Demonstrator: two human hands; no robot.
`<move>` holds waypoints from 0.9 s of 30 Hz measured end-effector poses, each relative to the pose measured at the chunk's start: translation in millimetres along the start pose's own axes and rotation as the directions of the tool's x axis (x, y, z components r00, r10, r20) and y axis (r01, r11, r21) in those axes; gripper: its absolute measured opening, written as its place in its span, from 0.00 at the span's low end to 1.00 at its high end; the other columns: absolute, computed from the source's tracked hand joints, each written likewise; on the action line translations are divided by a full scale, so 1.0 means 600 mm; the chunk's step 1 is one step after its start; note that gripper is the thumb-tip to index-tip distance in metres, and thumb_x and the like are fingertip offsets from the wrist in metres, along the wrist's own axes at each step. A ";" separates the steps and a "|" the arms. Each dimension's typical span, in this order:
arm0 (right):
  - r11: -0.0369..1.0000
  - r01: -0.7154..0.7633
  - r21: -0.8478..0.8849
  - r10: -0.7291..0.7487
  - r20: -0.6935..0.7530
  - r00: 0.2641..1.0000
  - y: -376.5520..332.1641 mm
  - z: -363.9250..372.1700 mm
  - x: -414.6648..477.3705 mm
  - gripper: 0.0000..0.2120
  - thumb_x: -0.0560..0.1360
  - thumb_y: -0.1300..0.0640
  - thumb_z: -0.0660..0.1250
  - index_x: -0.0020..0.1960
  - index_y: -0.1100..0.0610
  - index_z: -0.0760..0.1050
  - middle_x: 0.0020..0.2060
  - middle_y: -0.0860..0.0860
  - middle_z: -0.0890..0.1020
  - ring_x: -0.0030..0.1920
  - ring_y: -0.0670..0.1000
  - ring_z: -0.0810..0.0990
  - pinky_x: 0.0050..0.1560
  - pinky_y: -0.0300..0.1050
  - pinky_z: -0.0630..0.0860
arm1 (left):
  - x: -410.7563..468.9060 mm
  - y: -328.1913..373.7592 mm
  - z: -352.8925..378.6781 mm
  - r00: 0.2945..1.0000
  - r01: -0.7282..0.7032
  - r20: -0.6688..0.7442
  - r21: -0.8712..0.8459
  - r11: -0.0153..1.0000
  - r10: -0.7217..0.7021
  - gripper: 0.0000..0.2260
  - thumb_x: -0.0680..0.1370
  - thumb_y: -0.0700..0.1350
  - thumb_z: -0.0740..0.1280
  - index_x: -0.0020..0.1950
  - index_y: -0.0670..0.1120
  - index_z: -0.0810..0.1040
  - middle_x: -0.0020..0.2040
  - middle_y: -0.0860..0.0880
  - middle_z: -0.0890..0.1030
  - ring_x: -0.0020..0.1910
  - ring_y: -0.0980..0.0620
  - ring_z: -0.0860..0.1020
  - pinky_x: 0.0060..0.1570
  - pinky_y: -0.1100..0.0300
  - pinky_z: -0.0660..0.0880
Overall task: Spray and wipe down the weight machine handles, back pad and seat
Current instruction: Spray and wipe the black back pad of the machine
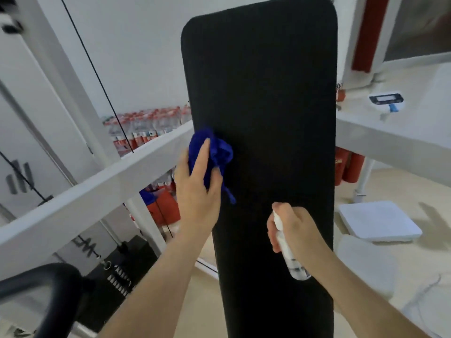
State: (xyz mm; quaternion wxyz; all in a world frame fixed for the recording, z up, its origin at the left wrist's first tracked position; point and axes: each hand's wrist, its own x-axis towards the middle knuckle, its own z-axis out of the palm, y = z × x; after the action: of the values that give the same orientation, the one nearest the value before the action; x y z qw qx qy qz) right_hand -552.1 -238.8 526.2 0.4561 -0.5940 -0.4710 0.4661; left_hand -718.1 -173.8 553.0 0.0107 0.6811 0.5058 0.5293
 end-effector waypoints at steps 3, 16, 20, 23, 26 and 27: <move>0.999 0.035 -0.007 -0.035 0.019 0.999 0.022 0.004 0.023 0.28 0.79 0.42 0.56 0.27 0.58 0.72 0.22 0.51 0.75 0.25 0.48 0.76 0.35 0.42 0.74 | 0.020 -0.025 0.048 0.984 -0.172 -0.027 0.165 0.971 0.178 0.21 0.80 0.44 0.60 0.73 0.53 0.67 0.75 0.46 0.62 0.73 0.46 0.60 0.71 0.55 0.58; 0.987 0.124 0.101 -0.120 -0.043 0.992 0.135 0.030 0.019 0.27 0.79 0.44 0.56 0.27 0.61 0.71 0.23 0.54 0.74 0.24 0.49 0.74 0.28 0.41 0.74 | -0.203 -0.147 0.064 0.917 -0.398 0.088 0.192 0.897 0.389 0.26 0.74 0.35 0.65 0.72 0.48 0.70 0.75 0.46 0.62 0.75 0.43 0.59 0.73 0.48 0.54; 0.981 0.157 0.110 -0.148 -0.084 0.985 0.099 0.003 0.041 0.29 0.77 0.41 0.58 0.27 0.60 0.72 0.25 0.55 0.76 0.25 0.51 0.75 0.29 0.43 0.73 | 0.052 -0.041 0.056 0.869 -0.467 -0.047 0.247 0.849 0.492 0.19 0.80 0.42 0.58 0.71 0.46 0.72 0.74 0.42 0.67 0.74 0.41 0.62 0.73 0.47 0.60; 0.974 0.192 0.121 -0.178 -0.117 0.977 0.091 -0.021 0.056 0.29 0.76 0.40 0.59 0.25 0.59 0.72 0.24 0.55 0.76 0.24 0.51 0.74 0.29 0.43 0.73 | 0.097 -0.024 0.084 0.838 -0.482 -0.102 0.324 0.814 0.536 0.17 0.79 0.46 0.59 0.67 0.48 0.76 0.69 0.46 0.74 0.68 0.46 0.71 0.65 0.48 0.69; 0.969 0.179 0.169 -0.162 -0.113 0.980 0.114 -0.026 0.049 0.28 0.75 0.40 0.60 0.24 0.58 0.73 0.23 0.54 0.76 0.24 0.52 0.74 0.31 0.44 0.74 | -0.014 -0.059 0.121 0.785 -0.562 -0.093 0.307 0.768 0.612 0.16 0.76 0.42 0.63 0.63 0.46 0.79 0.64 0.46 0.78 0.64 0.46 0.75 0.63 0.48 0.71; 0.964 0.210 0.164 -0.194 -0.109 0.975 0.137 -0.028 0.044 0.29 0.75 0.40 0.60 0.24 0.58 0.72 0.23 0.54 0.75 0.24 0.52 0.74 0.31 0.45 0.74 | -0.068 -0.075 0.140 0.760 -0.605 -0.070 0.289 0.742 0.647 0.17 0.76 0.42 0.63 0.63 0.46 0.79 0.64 0.45 0.78 0.64 0.46 0.75 0.63 0.47 0.70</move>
State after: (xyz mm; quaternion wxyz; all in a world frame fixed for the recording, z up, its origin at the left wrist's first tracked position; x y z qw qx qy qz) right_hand -521.4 -225.9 444.7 0.5728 -0.5212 -0.4652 0.4288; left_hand -684.2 -136.4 462.4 -0.2955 0.7607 0.3081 0.4889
